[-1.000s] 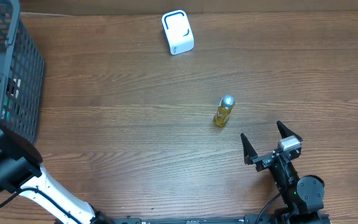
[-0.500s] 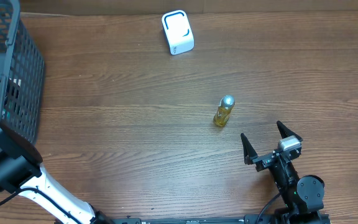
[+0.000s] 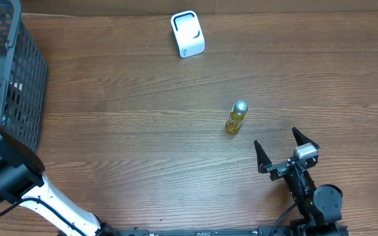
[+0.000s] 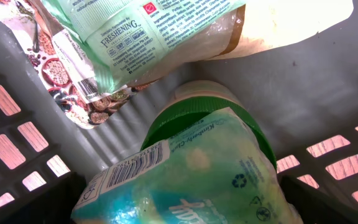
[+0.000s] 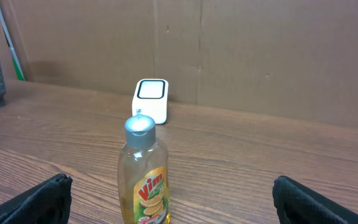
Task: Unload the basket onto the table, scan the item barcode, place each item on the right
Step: 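Grasp the green-lidded jar with the left gripper inside the basket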
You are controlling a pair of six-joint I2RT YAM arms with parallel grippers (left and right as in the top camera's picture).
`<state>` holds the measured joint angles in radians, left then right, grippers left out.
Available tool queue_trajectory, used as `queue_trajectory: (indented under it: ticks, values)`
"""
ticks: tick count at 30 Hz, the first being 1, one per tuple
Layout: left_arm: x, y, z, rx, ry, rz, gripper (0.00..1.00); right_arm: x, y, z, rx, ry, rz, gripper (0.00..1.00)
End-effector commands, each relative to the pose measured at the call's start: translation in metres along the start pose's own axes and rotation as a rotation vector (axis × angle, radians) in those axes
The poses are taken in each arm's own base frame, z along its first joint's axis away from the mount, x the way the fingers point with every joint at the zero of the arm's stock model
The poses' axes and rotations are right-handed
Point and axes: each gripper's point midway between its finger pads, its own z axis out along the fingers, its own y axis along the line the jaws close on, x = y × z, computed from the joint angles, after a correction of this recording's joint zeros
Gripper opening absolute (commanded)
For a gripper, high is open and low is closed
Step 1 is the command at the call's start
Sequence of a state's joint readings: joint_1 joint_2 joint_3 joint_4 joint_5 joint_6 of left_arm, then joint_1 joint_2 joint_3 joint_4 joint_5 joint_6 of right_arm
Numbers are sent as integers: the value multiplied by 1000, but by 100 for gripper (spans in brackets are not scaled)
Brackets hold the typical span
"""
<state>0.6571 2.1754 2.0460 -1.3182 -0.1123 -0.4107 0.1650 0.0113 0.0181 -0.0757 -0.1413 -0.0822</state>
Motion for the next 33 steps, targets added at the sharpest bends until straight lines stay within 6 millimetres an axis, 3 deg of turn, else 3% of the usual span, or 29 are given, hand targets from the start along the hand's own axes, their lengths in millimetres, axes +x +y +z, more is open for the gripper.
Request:
queue_trajectory:
  ticks: [1, 10, 17, 23, 33]
  values:
    - [6, -2, 8, -9, 28, 39, 100, 2, -2, 0, 13, 0, -3, 100]
    - [10, -13, 7, -9, 21, 68, 100, 2, -2, 0, 13, 0, -3, 100]
    - [7, -10, 7, -39, 0, 71, 100, 2, -2, 0, 13, 0, -3, 100]
    - [7, -14, 7, -31, -4, 77, 96, 2, -2, 0, 13, 0, -3, 100]
    - [6, -23, 6, 3, -12, 82, 99, 2, -2, 0, 13, 0, -3, 100]
